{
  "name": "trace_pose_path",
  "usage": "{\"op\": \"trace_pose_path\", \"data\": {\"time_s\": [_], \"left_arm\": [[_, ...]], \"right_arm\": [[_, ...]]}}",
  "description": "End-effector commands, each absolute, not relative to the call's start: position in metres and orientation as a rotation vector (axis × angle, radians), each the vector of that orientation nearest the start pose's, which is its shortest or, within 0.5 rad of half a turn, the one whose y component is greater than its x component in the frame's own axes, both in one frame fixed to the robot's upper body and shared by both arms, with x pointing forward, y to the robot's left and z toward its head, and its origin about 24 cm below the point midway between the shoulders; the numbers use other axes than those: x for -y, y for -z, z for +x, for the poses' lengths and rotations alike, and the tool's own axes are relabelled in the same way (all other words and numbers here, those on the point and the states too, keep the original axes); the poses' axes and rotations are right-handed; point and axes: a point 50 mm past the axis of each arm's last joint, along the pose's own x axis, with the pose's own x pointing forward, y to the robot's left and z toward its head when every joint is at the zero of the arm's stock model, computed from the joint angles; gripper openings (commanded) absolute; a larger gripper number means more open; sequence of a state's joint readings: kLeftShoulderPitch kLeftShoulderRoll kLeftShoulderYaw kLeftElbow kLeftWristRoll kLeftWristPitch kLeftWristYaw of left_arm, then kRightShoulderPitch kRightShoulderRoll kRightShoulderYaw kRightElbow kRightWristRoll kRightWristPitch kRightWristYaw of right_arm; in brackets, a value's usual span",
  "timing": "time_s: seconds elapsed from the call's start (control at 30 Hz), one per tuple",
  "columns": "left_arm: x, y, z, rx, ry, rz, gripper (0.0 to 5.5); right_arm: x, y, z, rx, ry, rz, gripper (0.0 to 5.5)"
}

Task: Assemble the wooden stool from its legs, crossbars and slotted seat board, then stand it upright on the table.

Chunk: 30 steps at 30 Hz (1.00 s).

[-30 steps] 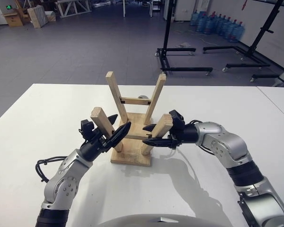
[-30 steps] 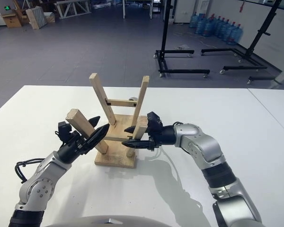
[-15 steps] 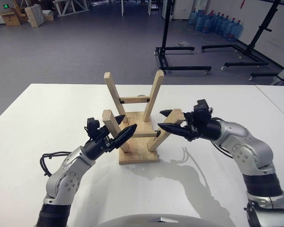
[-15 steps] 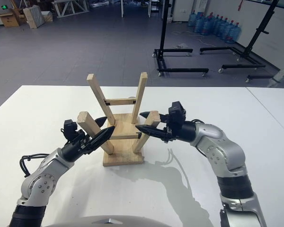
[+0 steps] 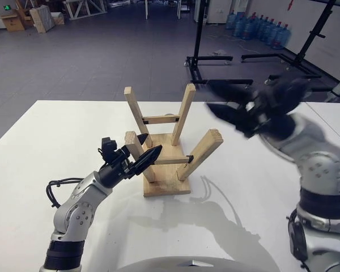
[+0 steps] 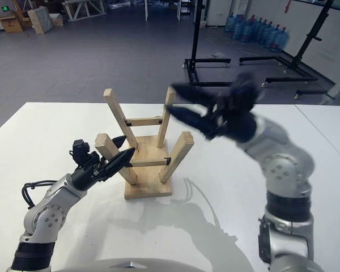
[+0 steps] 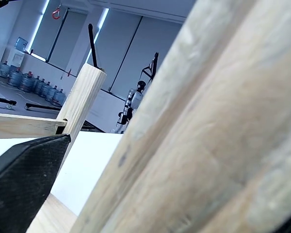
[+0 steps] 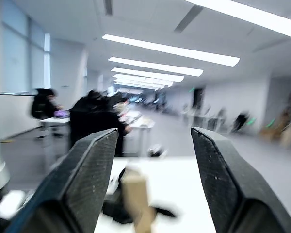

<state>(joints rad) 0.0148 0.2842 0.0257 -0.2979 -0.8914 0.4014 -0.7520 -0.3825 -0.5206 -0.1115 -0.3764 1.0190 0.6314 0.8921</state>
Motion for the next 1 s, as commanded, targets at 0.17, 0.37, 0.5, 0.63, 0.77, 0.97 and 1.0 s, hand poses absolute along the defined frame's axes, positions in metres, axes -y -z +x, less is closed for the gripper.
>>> {"op": "trace_pose_path", "data": {"time_s": [0.17, 0.37, 0.5, 0.63, 0.77, 0.97, 1.0], "left_arm": [[-0.146, -0.095, 0.226, 0.028, 0.989, -0.585, 5.40], [-0.146, -0.090, 0.226, 0.023, 0.971, -0.591, 5.40], [-0.150, -0.091, 0.225, 0.034, 0.955, -0.583, 5.40], [-0.166, -0.121, 0.224, 0.164, 0.936, -0.531, 5.40], [-0.176, -0.180, 0.221, 0.400, 0.982, -0.516, 5.40], [-0.165, -0.262, 0.216, 0.662, 1.135, -0.547, 5.40], [-0.158, -0.268, 0.218, 0.649, 1.159, -0.530, 5.40]], "right_arm": [[0.123, -0.157, 0.254, 0.083, -1.366, 0.322, 2.77], [0.130, -0.225, 0.252, 0.408, -1.320, 0.324, 2.77], [0.146, -0.257, 0.247, 0.541, -1.271, 0.343, 2.77], [0.160, -0.258, 0.245, 0.540, -1.207, 0.342, 2.77], [0.162, -0.253, 0.245, 0.526, -1.176, 0.348, 2.77], [0.155, -0.247, 0.244, 0.507, -1.189, 0.357, 2.77], [0.154, -0.246, 0.244, 0.502, -1.195, 0.351, 2.77]]}}
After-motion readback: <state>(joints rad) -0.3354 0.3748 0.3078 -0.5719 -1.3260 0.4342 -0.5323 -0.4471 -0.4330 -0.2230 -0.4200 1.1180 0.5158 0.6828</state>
